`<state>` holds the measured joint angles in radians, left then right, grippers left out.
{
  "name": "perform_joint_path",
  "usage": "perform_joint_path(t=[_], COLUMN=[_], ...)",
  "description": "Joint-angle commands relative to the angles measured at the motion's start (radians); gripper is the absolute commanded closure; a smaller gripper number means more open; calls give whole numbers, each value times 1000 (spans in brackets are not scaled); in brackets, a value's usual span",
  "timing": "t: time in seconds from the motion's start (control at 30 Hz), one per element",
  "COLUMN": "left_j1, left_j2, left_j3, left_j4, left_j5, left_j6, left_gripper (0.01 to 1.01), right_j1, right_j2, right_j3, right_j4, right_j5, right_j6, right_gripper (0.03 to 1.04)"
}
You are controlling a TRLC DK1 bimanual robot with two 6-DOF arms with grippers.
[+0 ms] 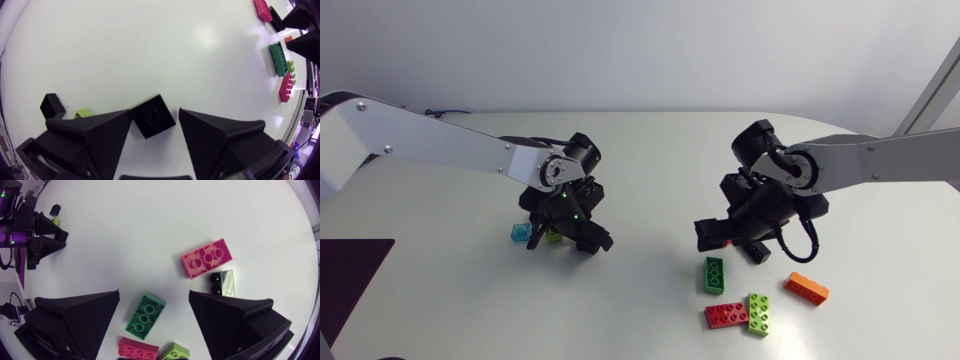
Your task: Sort duplo bricks by size, large to the right and small to the left
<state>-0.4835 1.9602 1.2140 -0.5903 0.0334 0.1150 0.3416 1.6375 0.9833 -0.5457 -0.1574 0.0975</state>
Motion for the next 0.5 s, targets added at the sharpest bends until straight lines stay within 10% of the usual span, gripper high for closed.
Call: perform_joint_path(t=[0.0, 0.47], left_j1=[13, 237], left_j2=[2, -319], left_j3=[-1, -194], left_j4=[4, -16], left_j5=[2, 2], left_j6=[-3, 87], left_gripper=[652, 667], right_j1=[5, 23], right_j2=[-16, -16], right_j3=[-32, -43], right_j4=[-17, -16], right_j5=[1, -2], right_j6=[27, 34], right_gripper=[69, 72])
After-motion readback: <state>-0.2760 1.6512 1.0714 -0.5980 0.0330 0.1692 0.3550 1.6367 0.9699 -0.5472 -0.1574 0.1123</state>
